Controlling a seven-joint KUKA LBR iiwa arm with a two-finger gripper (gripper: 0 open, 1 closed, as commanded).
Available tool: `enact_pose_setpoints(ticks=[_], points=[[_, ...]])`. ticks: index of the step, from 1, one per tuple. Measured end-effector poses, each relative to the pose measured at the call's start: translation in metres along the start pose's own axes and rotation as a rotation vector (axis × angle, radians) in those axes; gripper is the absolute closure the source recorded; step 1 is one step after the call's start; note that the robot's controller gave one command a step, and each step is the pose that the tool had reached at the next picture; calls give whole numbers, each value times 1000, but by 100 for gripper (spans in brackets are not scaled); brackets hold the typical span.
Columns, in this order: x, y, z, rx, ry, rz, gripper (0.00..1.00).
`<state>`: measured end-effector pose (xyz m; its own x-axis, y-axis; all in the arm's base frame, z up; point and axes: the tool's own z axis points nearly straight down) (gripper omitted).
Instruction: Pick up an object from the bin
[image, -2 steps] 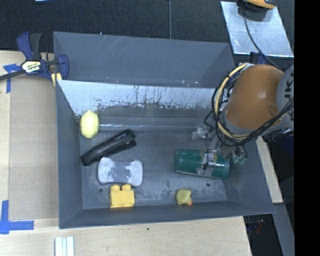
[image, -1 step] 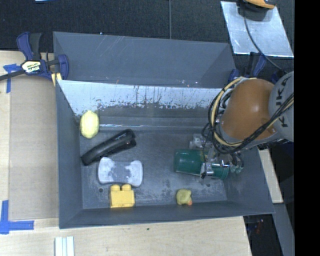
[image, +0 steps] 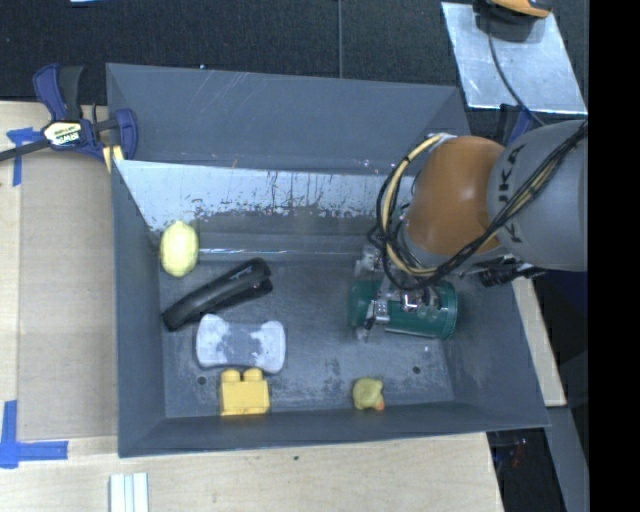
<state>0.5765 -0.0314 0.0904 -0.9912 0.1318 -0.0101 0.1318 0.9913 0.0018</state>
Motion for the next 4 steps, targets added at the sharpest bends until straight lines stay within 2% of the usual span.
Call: enact_pose_setpoints(ticks=[1, 2, 3, 4], points=[[-4, -19, 14, 2, 3, -42, 0], [-11, 6, 18, 1, -3, 13, 0], [-12, -38, -12, 2, -2, -52, 0], [-27, -47, -14, -1, -12, -86, 100]])
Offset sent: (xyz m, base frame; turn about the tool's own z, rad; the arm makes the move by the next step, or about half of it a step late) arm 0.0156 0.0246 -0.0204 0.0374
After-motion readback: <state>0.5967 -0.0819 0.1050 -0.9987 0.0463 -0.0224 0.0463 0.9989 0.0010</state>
